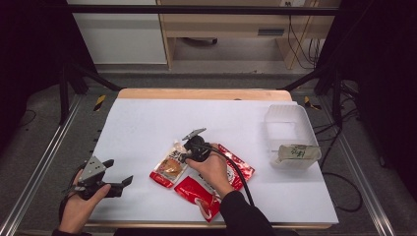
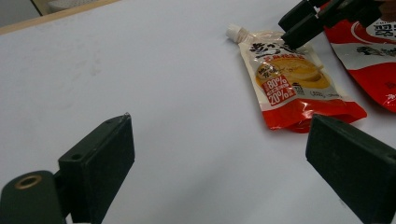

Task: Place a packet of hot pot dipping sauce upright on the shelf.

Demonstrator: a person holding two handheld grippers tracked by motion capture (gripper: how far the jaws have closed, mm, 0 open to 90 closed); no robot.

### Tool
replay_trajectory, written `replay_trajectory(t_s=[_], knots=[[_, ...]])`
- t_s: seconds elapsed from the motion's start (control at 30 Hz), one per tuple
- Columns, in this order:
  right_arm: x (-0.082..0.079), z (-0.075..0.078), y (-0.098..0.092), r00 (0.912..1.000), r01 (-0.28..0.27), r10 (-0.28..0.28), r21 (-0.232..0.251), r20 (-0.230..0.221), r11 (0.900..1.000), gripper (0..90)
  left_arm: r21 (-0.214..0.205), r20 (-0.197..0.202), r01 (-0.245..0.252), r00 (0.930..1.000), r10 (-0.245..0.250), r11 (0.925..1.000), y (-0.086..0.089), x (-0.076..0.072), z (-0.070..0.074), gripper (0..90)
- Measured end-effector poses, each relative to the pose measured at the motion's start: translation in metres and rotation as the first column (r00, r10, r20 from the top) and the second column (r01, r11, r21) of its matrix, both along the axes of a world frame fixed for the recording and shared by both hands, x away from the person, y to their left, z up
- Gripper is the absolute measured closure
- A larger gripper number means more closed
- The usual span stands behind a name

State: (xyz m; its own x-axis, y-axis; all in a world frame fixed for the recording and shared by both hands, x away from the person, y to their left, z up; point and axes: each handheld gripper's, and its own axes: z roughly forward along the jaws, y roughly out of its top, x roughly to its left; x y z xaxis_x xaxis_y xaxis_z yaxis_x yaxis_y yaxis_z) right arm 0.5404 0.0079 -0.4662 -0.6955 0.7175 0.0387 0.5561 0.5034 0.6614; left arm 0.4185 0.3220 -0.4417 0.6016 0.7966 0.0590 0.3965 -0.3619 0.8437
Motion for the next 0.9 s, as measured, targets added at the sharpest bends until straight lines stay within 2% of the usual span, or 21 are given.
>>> replay_trajectory(t_s=[0.17, 0.3, 0.43, 0.7, 0.8, 0.9], knots=[[0.003, -0.003, 0.000, 0.9999, 0.008, -0.008, 0.009, -0.014, 0.9999, 56.6, -0.005, -0.004, 0.003, 1.0000, -0.003, 1.0000, 0.000, 0.000, 0.000, 7.9], [0.002, -0.004, 0.000, 0.9989, 0.023, -0.023, 0.019, -0.041, 0.9995, 56.7, -0.001, -0.006, 0.009, 0.9999, -0.009, 1.0000, -0.001, -0.001, 0.000, 8.0], [-0.001, -0.003, 0.001, 0.9990, 0.022, -0.022, 0.005, -0.038, 0.9997, 60.2, 0.003, -0.004, 0.009, 1.0000, -0.009, 1.0000, -0.002, 0.000, 0.000, 8.0], [-0.006, -0.003, 0.005, 0.9999, -0.013, 0.013, -0.022, 0.009, 0.9997, 85.0, 0.000, -0.004, 0.010, 0.9999, -0.010, 0.9999, -0.003, 0.000, 0.000, 8.1], [-0.009, 0.001, 0.008, 0.9992, -0.023, 0.024, -0.021, 0.032, 0.9995, 88.1, -0.004, -0.005, 0.015, 0.9999, -0.015, 0.9999, -0.003, -0.001, 0.001, 8.1], [-0.014, 0.013, 0.007, 0.9969, -0.039, 0.040, -0.010, 0.068, 0.9992, 88.9, -0.012, -0.009, 0.027, 0.9996, -0.027, 0.9996, -0.003, -0.001, 0.002, 8.9]])
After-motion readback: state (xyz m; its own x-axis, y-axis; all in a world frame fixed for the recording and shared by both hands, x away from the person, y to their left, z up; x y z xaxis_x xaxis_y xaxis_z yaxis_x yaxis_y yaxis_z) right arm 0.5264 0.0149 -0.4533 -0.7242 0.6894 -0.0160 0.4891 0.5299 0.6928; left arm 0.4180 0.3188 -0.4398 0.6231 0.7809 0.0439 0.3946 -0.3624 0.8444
